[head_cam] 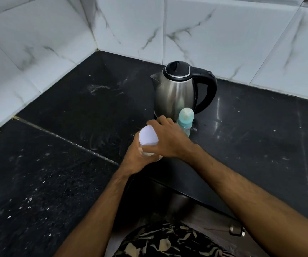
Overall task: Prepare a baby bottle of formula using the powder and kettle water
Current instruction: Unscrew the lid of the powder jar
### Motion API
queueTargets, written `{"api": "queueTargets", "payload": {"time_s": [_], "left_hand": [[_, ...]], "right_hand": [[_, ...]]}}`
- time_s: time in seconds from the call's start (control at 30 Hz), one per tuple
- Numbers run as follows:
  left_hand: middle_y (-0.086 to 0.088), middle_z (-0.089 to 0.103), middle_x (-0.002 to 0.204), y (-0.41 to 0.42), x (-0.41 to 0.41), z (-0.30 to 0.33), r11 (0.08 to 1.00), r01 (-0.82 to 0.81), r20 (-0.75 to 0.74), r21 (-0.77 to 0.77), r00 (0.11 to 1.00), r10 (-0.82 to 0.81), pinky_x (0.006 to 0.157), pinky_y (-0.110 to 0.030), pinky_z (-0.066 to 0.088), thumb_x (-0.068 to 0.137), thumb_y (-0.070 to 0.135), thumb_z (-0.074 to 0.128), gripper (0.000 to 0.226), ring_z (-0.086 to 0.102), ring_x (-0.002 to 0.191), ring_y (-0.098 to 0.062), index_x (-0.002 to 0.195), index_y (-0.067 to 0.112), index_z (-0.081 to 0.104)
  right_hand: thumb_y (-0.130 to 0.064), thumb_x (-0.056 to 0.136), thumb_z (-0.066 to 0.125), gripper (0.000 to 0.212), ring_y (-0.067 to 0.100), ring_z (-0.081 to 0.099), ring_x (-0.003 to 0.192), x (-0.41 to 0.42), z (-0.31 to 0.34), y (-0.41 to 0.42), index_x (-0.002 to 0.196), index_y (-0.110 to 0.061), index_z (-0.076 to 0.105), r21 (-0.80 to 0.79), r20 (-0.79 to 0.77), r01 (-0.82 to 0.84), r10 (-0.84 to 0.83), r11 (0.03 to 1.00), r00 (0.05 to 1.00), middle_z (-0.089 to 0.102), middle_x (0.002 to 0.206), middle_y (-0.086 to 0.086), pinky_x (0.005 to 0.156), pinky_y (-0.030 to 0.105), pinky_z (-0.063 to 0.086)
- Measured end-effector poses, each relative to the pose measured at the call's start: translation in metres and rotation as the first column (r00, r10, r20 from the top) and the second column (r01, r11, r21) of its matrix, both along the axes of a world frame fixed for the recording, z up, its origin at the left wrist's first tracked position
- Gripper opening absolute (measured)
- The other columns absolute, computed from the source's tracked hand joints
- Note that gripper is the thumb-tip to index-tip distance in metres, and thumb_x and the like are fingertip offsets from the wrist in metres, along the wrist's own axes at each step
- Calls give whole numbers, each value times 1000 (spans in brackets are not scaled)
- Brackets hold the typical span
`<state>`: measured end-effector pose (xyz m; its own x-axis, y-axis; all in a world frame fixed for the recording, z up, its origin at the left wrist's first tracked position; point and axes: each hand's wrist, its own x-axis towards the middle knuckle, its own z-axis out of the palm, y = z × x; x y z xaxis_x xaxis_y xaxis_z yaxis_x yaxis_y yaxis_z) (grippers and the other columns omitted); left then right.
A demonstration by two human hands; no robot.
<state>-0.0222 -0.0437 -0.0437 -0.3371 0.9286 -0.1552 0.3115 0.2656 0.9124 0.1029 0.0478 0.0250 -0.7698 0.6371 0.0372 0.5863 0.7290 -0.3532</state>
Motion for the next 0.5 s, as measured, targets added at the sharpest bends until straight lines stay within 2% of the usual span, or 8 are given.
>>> {"api": "queueTargets", "payload": {"time_s": [0.1, 0.17, 0.23, 0.33, 0.37, 0.43, 0.5], "left_hand": [[23, 50, 125, 2, 2, 2, 1000, -1, -4, 20, 1000, 1, 81, -1, 40, 64, 13, 93, 100, 52, 109, 8, 139, 37, 30], [17, 45, 129, 2, 4, 6, 1000, -9, 2, 21, 1000, 9, 92, -12, 38, 66, 10, 91, 102, 48, 117, 0, 146, 27, 30], [16, 46, 130, 2, 5, 7, 1000, 2, 13, 20, 1000, -3, 96, -18, 39, 65, 13, 92, 105, 48, 119, -1, 148, 25, 29], [25, 53, 126, -1, 2, 4, 999, 15, 19, 41, 1000, -15, 88, -9, 45, 53, 38, 91, 102, 53, 111, 15, 137, 40, 32], [24, 55, 125, -1, 1, 2, 999, 15, 25, 47, 1000, -16, 85, -6, 45, 54, 40, 90, 99, 54, 110, 17, 135, 41, 33], [21, 57, 124, -2, 1, 2, 998, 17, 33, 68, 999, -20, 83, -6, 45, 59, 32, 89, 94, 56, 109, 15, 136, 38, 35], [21, 57, 122, -2, 2, 2, 995, 19, 32, 99, 999, -23, 83, -6, 45, 63, 24, 89, 89, 57, 106, 15, 133, 39, 36]], "right_hand": [[-57, 75, 72, 82, 22, 47, 116, -4, 0, 0, 142, -19, 42, 38, 22, -21, 20, 999, 1000, 50, 131, 3, 95, 35, 44], [-51, 74, 75, 82, 22, 45, 116, -6, 3, 2, 142, -19, 41, -7, 37, -82, 82, 997, 996, 49, 132, 2, 97, 35, 45], [-46, 71, 77, 83, 21, 44, 117, -6, 5, 5, 142, -20, 41, -66, 35, -126, 128, 990, 991, 48, 132, 1, 97, 35, 45], [-40, 70, 77, 81, 22, 46, 114, -2, 10, 10, 141, -23, 43, -135, -42, -120, 115, 984, 992, 49, 128, 1, 96, 34, 43], [-40, 69, 76, 81, 24, 47, 112, 0, 12, 11, 141, -25, 42, -142, -74, -108, 98, 984, 992, 49, 125, 2, 97, 35, 43], [-40, 71, 75, 81, 24, 49, 110, 6, 17, 13, 144, -33, 39, -172, -147, -77, 52, 982, 988, 47, 121, 3, 99, 37, 44], [-38, 74, 75, 75, 20, 50, 111, 16, 23, 13, 142, -36, 43, -216, -234, -54, 2, 975, 972, 46, 122, 2, 100, 34, 45]]}}
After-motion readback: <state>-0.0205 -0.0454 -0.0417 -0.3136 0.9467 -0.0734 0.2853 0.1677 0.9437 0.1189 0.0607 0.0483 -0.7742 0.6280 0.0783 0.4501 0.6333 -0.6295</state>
